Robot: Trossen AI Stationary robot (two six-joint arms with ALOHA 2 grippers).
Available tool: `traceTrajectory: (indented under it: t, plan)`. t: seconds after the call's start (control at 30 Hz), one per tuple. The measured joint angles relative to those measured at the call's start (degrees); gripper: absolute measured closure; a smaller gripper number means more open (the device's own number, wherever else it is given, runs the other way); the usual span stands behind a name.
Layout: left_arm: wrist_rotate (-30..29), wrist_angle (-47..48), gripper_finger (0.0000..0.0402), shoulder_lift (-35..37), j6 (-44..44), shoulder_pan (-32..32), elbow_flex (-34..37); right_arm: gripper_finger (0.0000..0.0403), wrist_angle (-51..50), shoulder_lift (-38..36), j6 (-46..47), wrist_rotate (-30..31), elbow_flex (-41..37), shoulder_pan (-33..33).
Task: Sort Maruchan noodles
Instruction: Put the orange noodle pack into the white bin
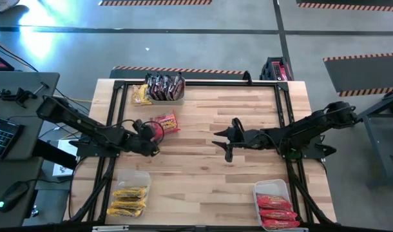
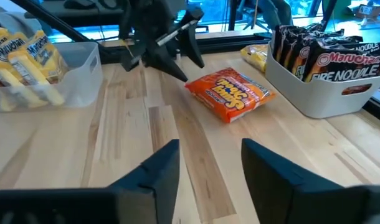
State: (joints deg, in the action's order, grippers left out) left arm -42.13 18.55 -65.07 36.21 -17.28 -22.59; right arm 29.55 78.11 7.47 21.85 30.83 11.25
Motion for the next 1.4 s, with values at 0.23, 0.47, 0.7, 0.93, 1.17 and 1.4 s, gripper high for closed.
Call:
traceTrajectory:
  t: [0.23,0.47,0.7,0.93,1.17,1.4]
  plan:
    - [2.13,5.8,0.0181,-4.2,7.03,0.04,0.02,0.0246,0.23,0.0,0.16,-0.02,0.0,0.0]
    - [3.03,5.45,0.0181,-10.09,9.32,1.03,0.0,0.0246,0.23,0.0,0.19,-0.04,0.0,0.0]
    - [2.17,2.21,0.0193,-13.63,10.24,3.9,-0.14,0.0247,0.28,0.0,0.19,-0.09,0.0,0.02]
    - [3.34,-0.34,0.0273,-13.76,7.14,4.99,-0.04,0.0247,0.28,0.0,0.2,-0.43,0.0,0.0]
    - [3.95,-1.99,0.0388,-13.85,6.43,5.1,0.07,0.0246,0.68,0.0,0.08,-3.58,0.0,0.11]
    - [10.45,-14.73,0.0399,-13.83,-0.36,3.04,0.07,0.0198,-6.39,0.0,-3.9,3.54,1.8,5.22]
